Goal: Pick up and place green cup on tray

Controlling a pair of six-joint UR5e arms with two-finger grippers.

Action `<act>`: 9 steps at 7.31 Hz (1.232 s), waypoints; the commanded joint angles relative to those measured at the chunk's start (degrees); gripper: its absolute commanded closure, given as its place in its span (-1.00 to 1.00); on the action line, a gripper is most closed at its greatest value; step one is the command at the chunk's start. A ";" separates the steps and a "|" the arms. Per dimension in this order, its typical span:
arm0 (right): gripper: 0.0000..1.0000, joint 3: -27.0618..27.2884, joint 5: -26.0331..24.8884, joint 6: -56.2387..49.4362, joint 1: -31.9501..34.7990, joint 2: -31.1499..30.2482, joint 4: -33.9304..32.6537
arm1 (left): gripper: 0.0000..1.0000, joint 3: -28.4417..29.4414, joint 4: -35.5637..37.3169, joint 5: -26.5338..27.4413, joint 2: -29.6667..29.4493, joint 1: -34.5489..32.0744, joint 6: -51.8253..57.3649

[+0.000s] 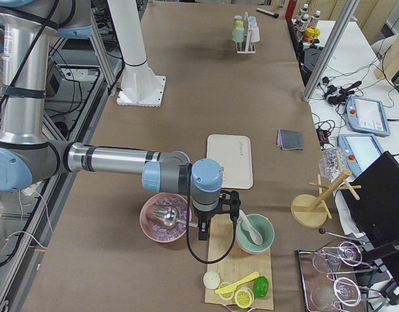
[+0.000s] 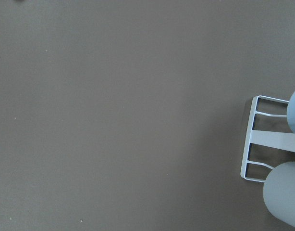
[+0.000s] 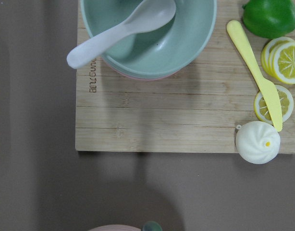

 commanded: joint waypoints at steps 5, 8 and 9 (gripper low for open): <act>-1.00 0.52 0.53 0.18 0.00 0.61 0.09 | -0.95 -15.19 0.79 -0.09 -0.53 2.10 -0.09; -1.00 0.18 0.35 0.09 0.44 0.09 0.00 | -0.96 -27.58 1.84 13.44 -0.44 18.38 -0.18; -1.00 1.22 0.35 -0.26 0.53 0.61 0.09 | -0.96 -31.98 4.02 21.97 -0.53 24.72 0.08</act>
